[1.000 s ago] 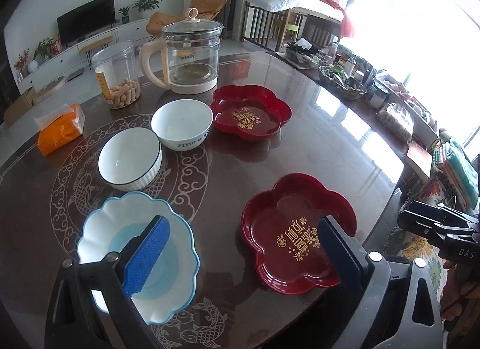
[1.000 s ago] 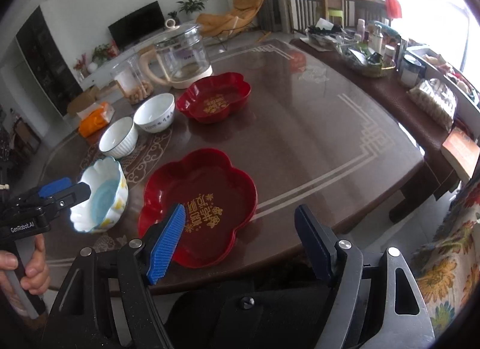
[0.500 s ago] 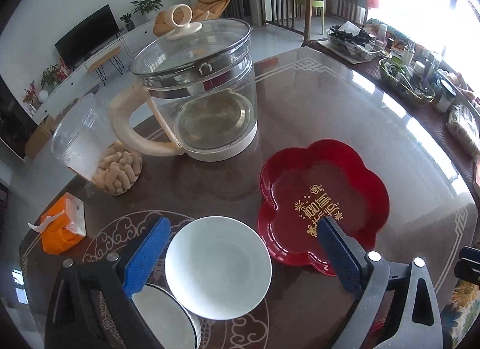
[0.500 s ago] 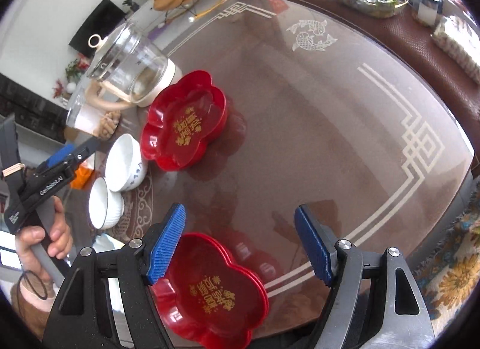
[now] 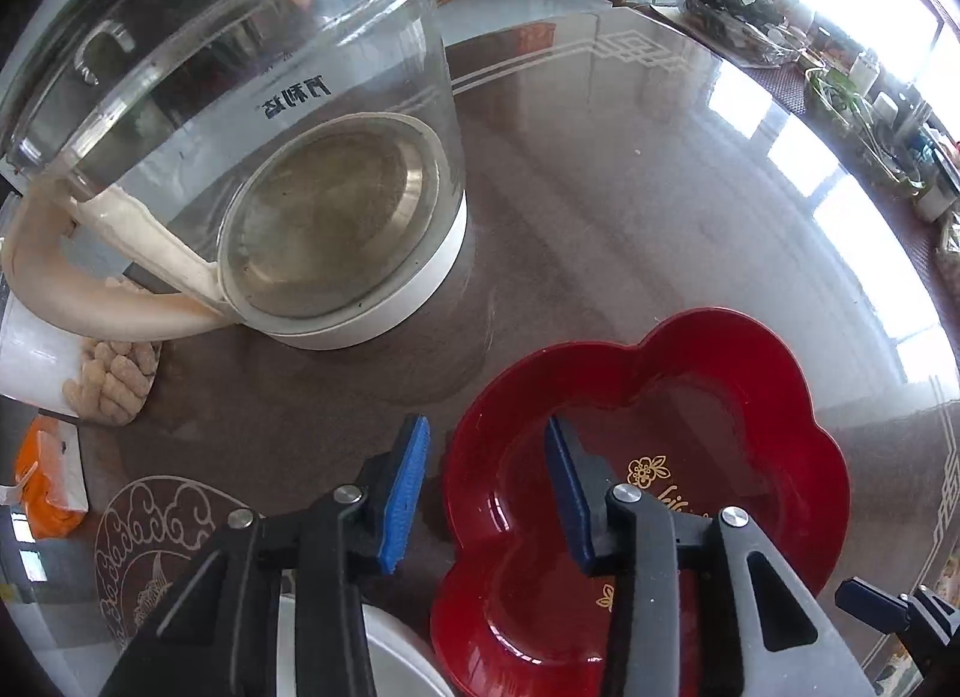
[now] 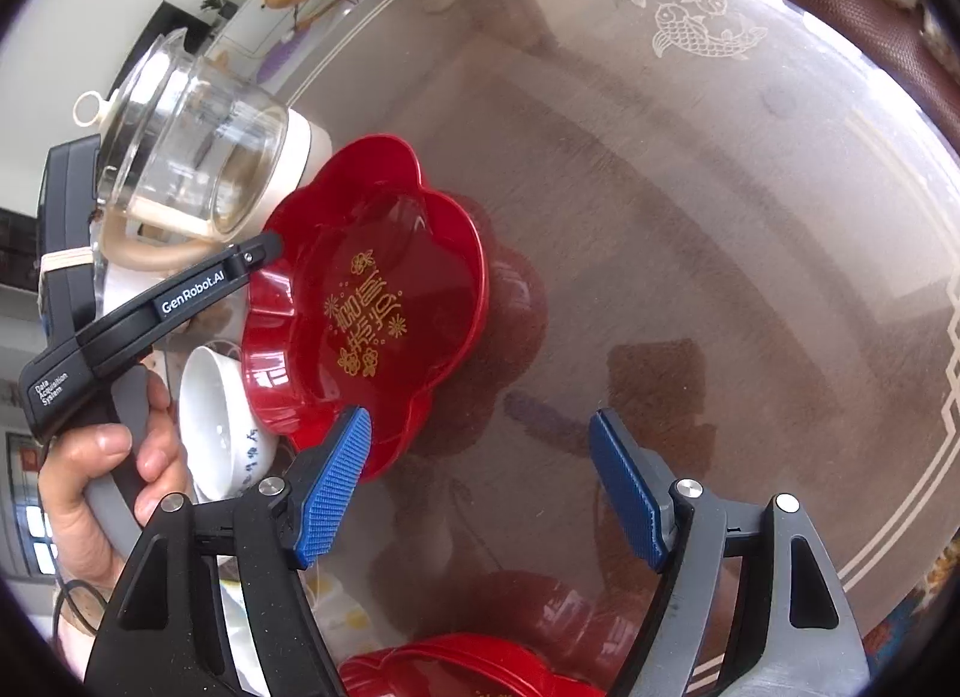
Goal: Organize plates and bowls
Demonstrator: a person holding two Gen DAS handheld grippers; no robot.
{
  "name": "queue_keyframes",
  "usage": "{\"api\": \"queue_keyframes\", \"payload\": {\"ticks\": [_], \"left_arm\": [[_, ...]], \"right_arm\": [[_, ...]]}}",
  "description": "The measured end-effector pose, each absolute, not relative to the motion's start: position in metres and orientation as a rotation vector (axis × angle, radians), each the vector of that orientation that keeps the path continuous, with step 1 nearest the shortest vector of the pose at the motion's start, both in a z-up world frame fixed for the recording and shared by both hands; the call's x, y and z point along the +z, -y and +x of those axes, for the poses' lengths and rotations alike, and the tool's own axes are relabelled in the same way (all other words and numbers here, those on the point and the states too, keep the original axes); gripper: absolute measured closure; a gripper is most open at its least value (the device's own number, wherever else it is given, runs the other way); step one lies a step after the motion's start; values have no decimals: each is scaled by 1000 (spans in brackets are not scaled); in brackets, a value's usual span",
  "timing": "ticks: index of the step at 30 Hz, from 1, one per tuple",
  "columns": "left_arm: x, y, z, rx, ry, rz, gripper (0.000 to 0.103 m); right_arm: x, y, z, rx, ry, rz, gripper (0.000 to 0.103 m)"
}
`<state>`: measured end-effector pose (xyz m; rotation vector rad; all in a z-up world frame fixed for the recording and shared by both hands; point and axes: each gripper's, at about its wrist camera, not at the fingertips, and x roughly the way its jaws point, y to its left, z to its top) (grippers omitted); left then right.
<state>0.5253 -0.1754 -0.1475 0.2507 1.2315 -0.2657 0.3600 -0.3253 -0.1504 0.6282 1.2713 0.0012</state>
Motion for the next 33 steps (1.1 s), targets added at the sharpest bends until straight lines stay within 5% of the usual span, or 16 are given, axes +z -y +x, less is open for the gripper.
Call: {"api": "queue_keyframes", "payload": {"ticks": [2,5,7,9,13,27,33], "left_arm": [[-151,177,527,-255,-1236,243,75],[-149,178,526,-263,-1226,235,87],[-149,175,524,-281,-1243,208,89],[-146,175,520,-292,-1242,208,89],[-136,174,502,-343,-1233,180,89],[-31,158,366,-484,-1081,78,89],[-28,128,276,-479,-1050,33,89]], "right_arm": [[-155,320,365,14,-1278,613,27],[-161,316,373,47,-1278,607,48],[-165,315,376,62,-1275,610,58],[-170,317,377,46,-1293,603,80],[-166,326,368,58,-1271,607,91],[-84,348,265,104,-1171,516,92],[-60,330,200,132,-1155,465,92]]}}
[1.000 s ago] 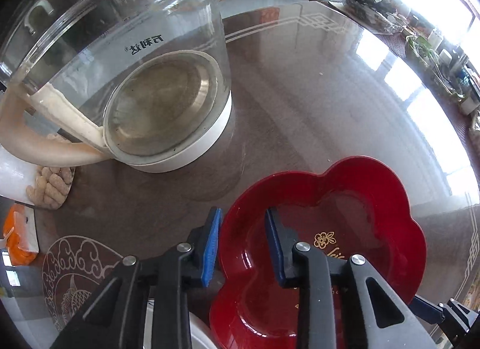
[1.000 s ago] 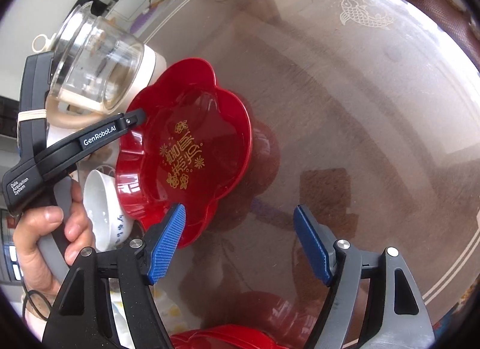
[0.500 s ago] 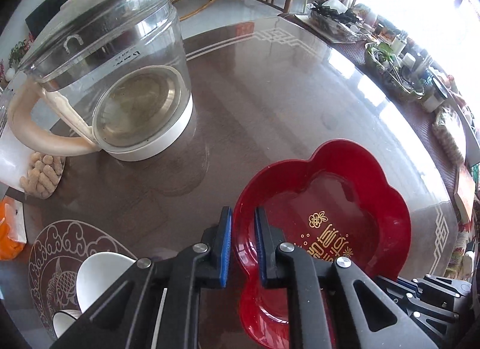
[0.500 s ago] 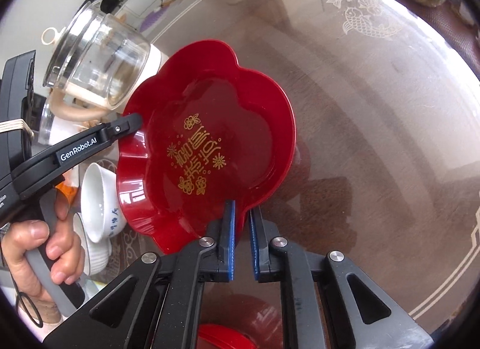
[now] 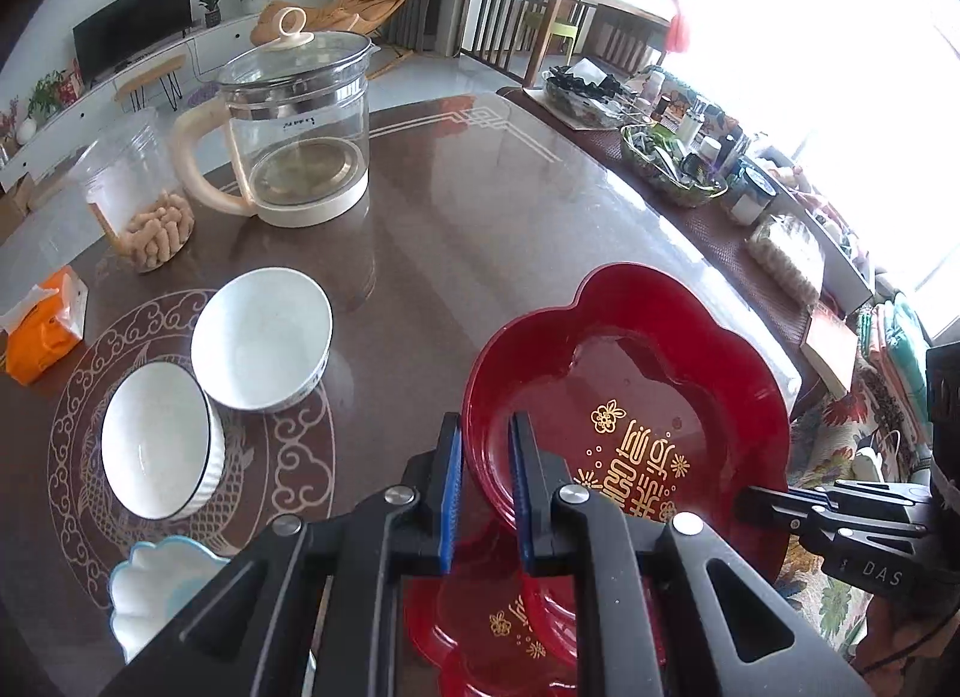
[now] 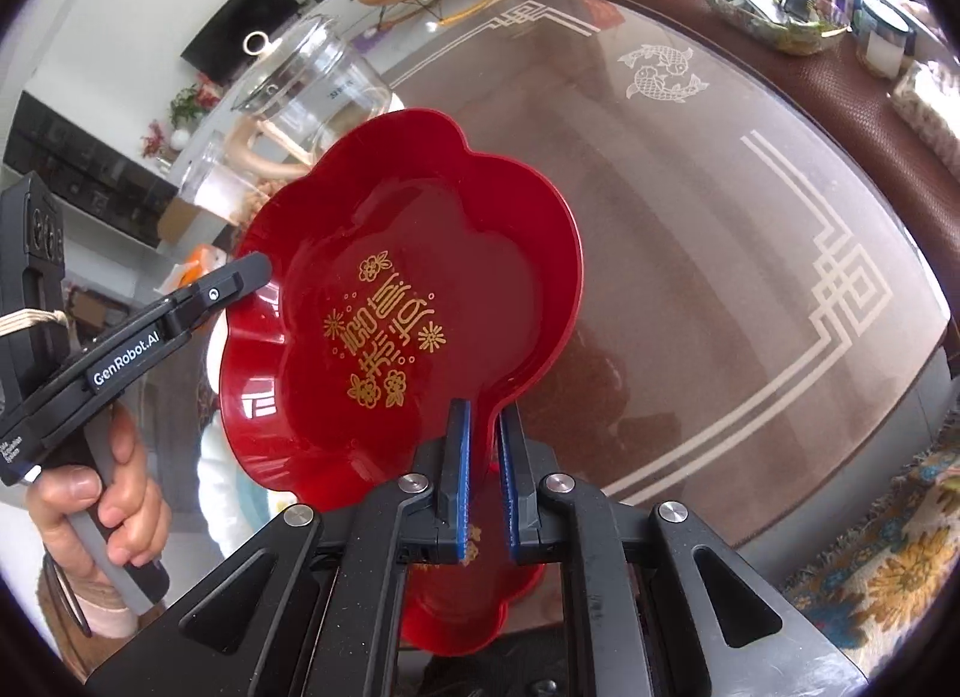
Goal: Organize plates and bowls
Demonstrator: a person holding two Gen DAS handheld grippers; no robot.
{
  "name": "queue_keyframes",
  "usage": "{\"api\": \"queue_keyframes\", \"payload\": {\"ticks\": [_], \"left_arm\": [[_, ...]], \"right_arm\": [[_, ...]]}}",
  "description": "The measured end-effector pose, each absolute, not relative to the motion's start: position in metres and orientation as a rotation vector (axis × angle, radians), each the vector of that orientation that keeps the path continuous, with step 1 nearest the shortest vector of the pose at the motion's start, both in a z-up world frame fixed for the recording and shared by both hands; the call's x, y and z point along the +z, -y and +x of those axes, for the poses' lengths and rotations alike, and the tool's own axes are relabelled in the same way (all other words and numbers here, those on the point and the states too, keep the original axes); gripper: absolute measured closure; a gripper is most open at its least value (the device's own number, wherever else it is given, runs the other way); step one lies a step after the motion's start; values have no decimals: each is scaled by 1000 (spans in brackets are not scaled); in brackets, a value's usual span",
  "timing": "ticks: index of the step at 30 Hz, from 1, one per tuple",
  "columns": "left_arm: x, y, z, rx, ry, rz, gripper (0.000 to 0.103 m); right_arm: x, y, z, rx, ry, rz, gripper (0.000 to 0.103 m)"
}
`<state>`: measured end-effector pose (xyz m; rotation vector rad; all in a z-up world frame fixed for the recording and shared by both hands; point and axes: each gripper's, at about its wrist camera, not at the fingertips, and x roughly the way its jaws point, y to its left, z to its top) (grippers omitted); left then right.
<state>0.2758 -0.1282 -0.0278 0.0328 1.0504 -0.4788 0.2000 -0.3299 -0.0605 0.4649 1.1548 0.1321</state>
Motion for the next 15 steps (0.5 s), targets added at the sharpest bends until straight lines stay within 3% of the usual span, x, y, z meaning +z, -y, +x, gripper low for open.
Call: {"api": "queue_keyframes", "payload": {"ticks": [15], "left_arm": [[-101,84,186,-400,-1103,-3,88]], "right_arm": [[-112,280,149,83,-1209,300,92]]}}
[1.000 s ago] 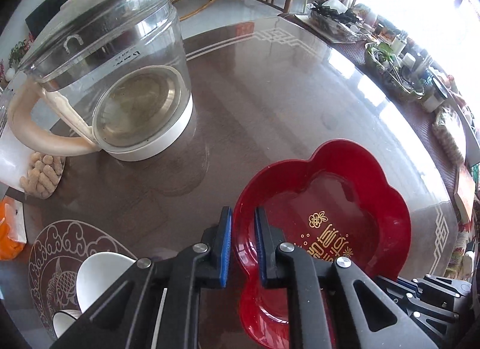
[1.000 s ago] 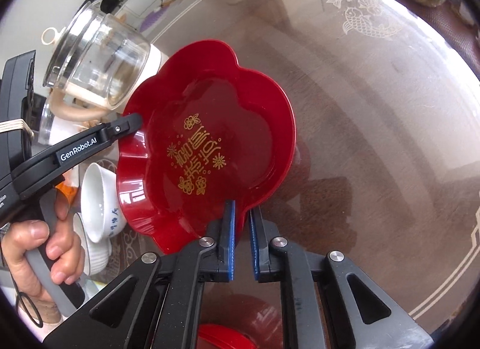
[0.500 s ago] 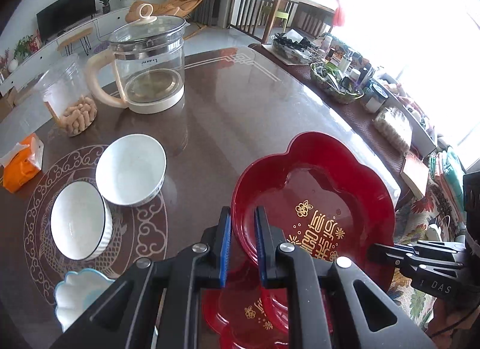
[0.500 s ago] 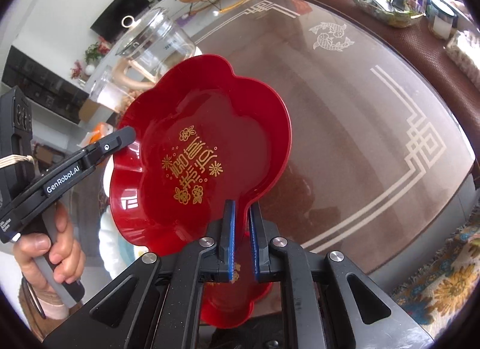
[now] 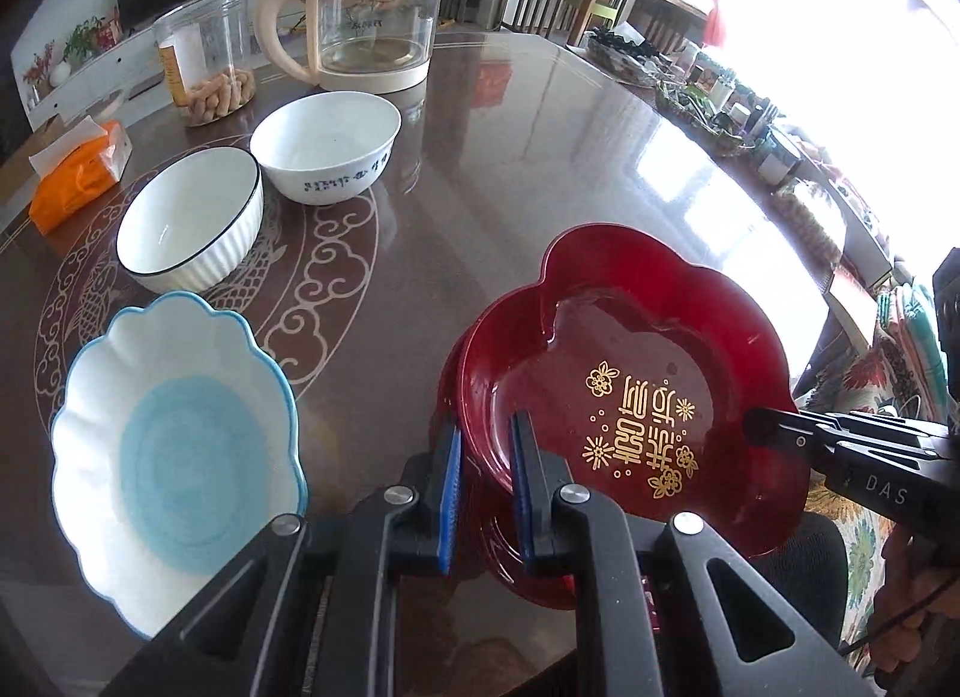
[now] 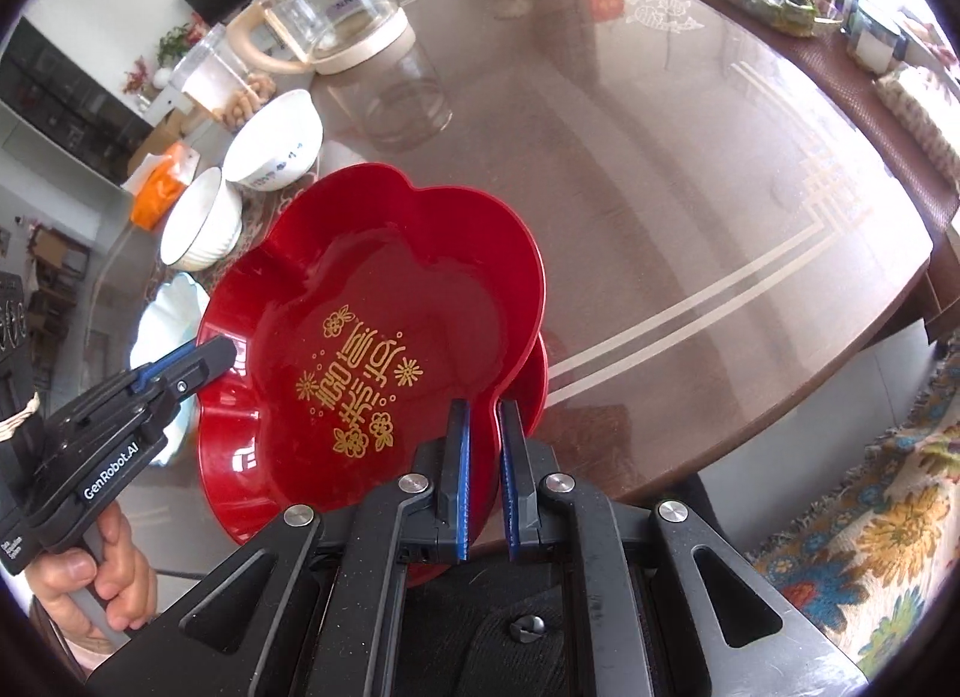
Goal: Organize plates and bowls
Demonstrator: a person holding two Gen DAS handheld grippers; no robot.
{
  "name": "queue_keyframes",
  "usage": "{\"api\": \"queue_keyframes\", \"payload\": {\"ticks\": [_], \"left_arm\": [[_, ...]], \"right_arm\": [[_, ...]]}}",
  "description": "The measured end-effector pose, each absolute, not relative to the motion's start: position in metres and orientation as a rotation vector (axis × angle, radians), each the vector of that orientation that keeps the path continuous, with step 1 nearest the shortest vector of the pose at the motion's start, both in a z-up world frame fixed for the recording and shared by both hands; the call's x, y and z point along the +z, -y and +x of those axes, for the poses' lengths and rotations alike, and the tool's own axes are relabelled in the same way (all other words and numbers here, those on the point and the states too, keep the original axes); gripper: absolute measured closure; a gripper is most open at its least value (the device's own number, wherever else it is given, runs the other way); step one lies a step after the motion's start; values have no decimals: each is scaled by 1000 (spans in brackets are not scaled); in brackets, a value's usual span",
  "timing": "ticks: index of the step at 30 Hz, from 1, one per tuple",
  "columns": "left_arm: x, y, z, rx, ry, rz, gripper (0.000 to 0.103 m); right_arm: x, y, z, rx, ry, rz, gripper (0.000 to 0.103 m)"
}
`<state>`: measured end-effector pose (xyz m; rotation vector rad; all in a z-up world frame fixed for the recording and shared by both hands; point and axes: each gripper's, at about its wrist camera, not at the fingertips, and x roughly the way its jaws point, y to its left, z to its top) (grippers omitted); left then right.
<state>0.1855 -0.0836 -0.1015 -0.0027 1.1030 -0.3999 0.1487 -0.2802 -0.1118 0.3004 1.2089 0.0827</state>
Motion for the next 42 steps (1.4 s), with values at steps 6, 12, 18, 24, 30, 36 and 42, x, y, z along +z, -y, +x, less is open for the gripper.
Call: {"api": "queue_keyframes", "payload": {"ticks": [6,12,18,24,30,36,42], "left_arm": [[-111,82,181,-390,-1097,17,88],[-115,90,189,-366,-1083,79,88],[-114,92,187,-345,-1087,112,87],[-99,78,190,-303,-1041,72,87],[-82,68,182,-285,-982,16,87],[-66,76,151,-311,-905,-4,86],[-54,87,122,-264,-811,23,17]], "right_arm": [[-119,273,147,59,-1198,264,92],[-123,267,141,56,-1185,239,91],[-126,266,136,60,-1161,241,88],[-118,270,132,66,-1117,276,53],[-108,271,122,43,-1068,285,51],[-70,260,92,-41,-893,215,37],[-51,254,62,-95,-769,225,34]]}}
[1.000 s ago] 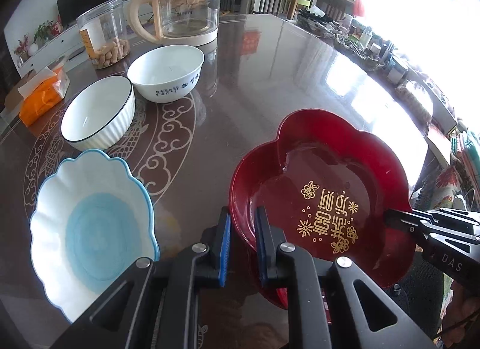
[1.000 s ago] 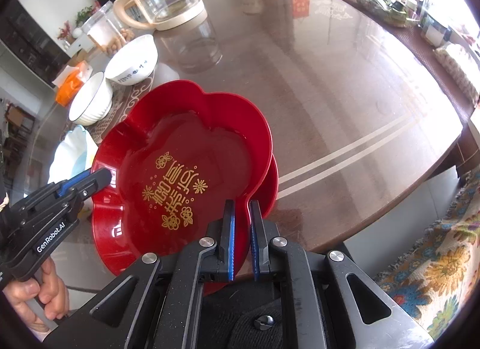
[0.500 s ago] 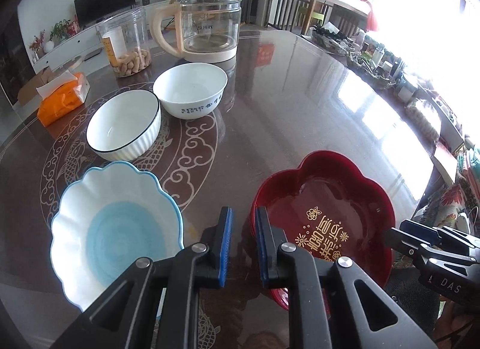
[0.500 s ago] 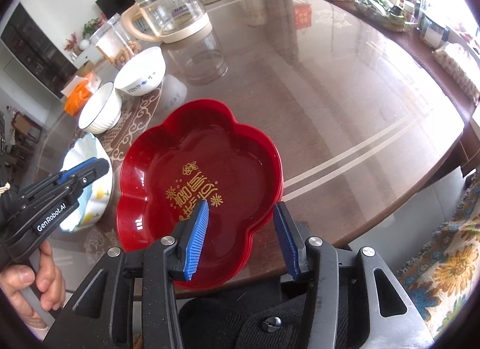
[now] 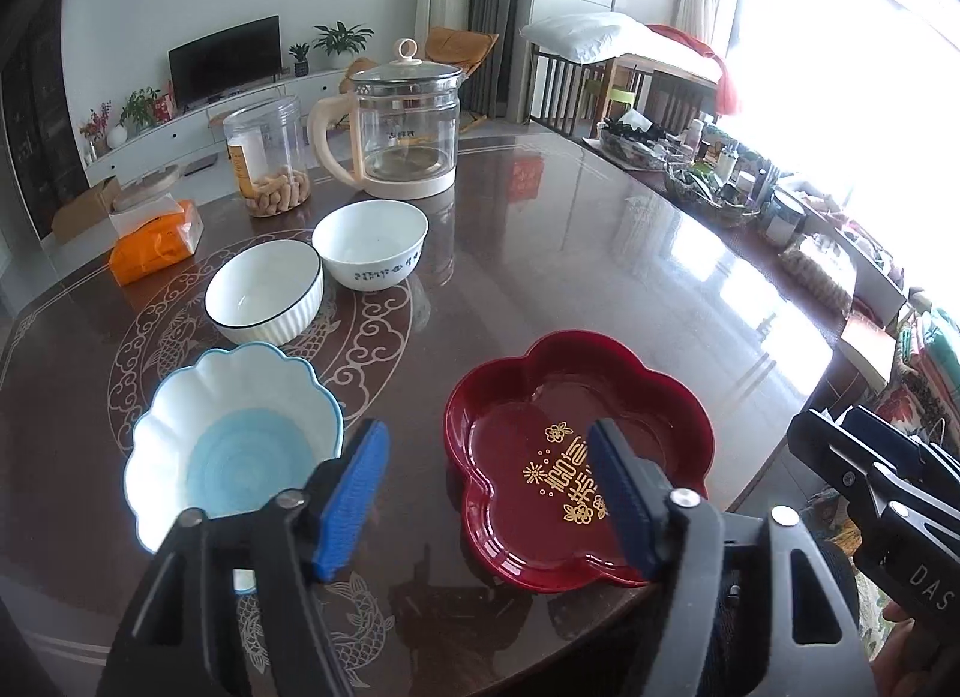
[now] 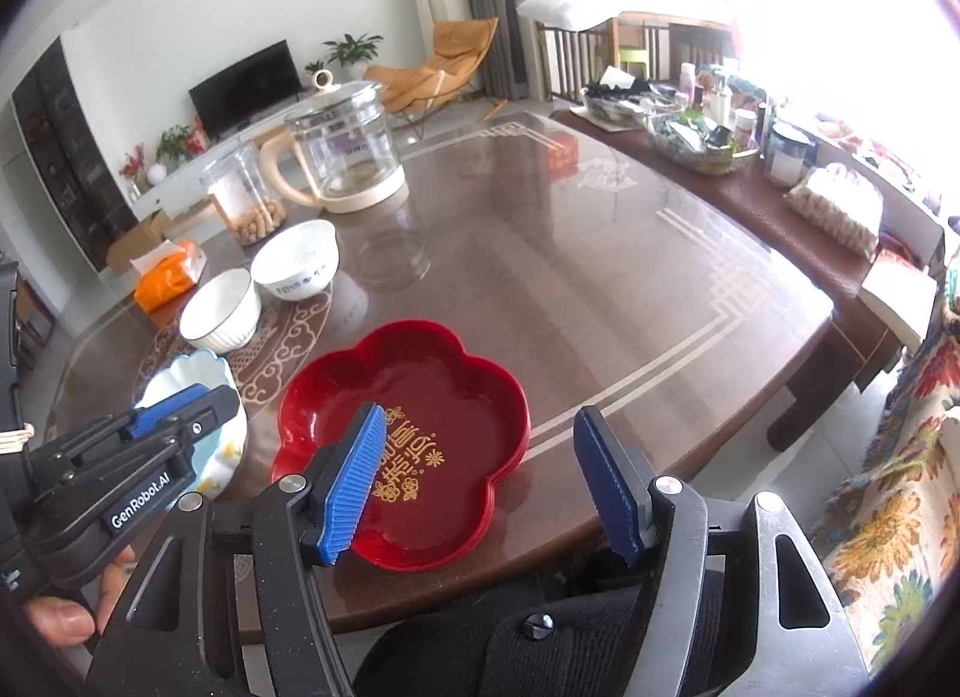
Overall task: Organize plates and bowls
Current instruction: 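Withdraw both tools from the stack of three red plates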
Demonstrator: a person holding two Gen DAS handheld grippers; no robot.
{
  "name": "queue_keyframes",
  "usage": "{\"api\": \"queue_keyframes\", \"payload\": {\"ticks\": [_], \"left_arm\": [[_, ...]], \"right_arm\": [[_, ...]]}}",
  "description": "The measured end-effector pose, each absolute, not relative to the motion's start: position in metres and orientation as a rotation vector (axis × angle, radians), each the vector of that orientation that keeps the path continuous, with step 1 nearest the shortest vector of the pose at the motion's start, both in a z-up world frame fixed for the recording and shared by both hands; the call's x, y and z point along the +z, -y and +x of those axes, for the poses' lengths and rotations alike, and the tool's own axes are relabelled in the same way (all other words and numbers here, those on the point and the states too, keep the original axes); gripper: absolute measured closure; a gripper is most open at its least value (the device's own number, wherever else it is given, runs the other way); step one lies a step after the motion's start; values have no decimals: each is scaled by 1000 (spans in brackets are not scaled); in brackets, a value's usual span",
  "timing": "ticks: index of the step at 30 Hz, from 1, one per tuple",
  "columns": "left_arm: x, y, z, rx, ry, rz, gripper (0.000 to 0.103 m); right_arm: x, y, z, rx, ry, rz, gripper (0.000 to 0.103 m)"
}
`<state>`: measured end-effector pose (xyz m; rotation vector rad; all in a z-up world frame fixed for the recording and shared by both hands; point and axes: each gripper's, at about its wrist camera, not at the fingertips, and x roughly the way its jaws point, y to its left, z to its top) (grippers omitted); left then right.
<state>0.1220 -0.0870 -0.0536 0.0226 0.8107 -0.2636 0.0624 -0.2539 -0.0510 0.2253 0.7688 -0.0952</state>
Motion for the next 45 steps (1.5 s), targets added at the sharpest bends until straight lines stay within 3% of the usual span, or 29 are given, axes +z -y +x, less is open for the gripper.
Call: {"api": "queue_keyframes", "payload": {"ticks": [1,14,25,45], "left_arm": [[-50,87,116,-234,-771,32,11],[-48,85,113,-192,-763,102,10],[-53,60,119,-248,-828,7,10],[-58,43,110,-363,-842,-11,10]], "right_arm": [[-50,254,59,-104,-757,227,34],[-72,251,47,-96,-804,253,33],[-96,221,43,-11,-880,197,34],[-101,218,44,-3,-903,214,34]]}}
